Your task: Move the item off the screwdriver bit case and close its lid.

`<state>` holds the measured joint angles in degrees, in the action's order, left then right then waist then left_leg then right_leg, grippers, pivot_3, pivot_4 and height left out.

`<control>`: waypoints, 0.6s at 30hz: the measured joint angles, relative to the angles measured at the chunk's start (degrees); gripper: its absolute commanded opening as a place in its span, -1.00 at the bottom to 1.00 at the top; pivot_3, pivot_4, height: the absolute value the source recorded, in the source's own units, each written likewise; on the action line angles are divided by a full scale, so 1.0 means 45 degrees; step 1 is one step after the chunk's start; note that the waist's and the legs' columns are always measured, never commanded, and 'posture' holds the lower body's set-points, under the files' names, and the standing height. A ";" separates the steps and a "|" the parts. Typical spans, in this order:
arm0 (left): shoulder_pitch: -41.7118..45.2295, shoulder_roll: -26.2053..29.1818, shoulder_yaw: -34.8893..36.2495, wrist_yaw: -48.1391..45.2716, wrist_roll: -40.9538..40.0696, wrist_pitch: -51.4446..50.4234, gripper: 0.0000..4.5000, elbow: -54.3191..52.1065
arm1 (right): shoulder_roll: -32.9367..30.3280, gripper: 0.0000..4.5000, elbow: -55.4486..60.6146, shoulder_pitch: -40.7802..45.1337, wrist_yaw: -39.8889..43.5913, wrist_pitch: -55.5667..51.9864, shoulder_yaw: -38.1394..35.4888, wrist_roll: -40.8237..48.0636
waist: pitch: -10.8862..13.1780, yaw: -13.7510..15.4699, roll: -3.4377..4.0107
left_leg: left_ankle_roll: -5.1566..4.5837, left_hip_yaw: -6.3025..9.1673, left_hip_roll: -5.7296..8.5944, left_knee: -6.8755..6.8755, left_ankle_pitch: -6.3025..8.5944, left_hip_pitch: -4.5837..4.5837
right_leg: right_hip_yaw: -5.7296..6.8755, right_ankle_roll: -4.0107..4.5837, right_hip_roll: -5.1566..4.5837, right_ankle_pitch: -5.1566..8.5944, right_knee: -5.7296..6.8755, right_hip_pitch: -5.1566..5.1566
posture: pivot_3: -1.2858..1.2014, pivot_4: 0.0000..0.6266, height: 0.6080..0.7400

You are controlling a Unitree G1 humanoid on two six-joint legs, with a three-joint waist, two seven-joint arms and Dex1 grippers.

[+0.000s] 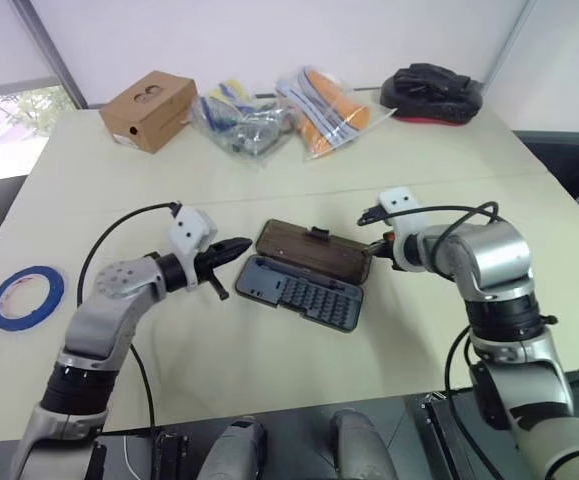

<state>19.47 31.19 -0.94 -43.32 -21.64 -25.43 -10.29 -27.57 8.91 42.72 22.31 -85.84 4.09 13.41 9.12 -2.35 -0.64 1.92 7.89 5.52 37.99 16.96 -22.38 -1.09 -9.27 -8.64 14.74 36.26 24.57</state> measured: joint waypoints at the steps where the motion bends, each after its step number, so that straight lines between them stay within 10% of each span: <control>1: -0.0008 -0.0026 -0.0003 0.0002 0.0000 0.0000 -1.00 0.0000 | 0.0050 -0.87 0.0073 -0.0074 0.0010 -0.0009 -0.0035 0.0092 | 0.0000 0.0000 0.0000 | 0.0000 0.0000 -0.0001 0.0000 0.0000 0.0000 | -0.0001 0.0000 0.0000 0.0000 0.0000 0.0000 | 0.03 -0.52 1.00; 10: 0.0010 -0.0162 -0.0012 -0.0041 0.0041 0.0021 -1.00 0.0001 | 0.0286 0.97 0.0481 -0.0356 -0.0054 -0.0340 -0.0056 0.0566 | 0.0000 0.0058 0.0001 | 0.0000 -0.0002 -0.0002 0.0005 0.0000 -0.0001 | -0.0002 0.0000 -0.0005 0.0000 0.0000 -0.0001 | 0.03 -0.52 1.00; 18: 0.0027 -0.0176 -0.0013 -0.0071 0.0069 0.0021 -1.00 0.0003 | 0.1399 0.97 0.0388 -0.0224 -0.1478 -0.1394 -0.1524 0.1160 | 0.0000 0.0070 0.0001 | 0.0000 -0.0001 -0.0005 0.0006 0.0000 -0.0001 | -0.0003 0.0000 -0.0005 0.0000 0.0001 0.0000 | 0.03 -0.52 1.00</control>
<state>19.59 30.40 -0.99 -43.64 -21.33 -25.34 -10.27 -21.27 10.66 41.71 15.66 -92.11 -2.77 18.63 9.12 -2.04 -0.64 1.92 7.89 5.50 38.02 16.96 -22.39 -1.10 -9.27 -8.66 14.74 36.26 24.57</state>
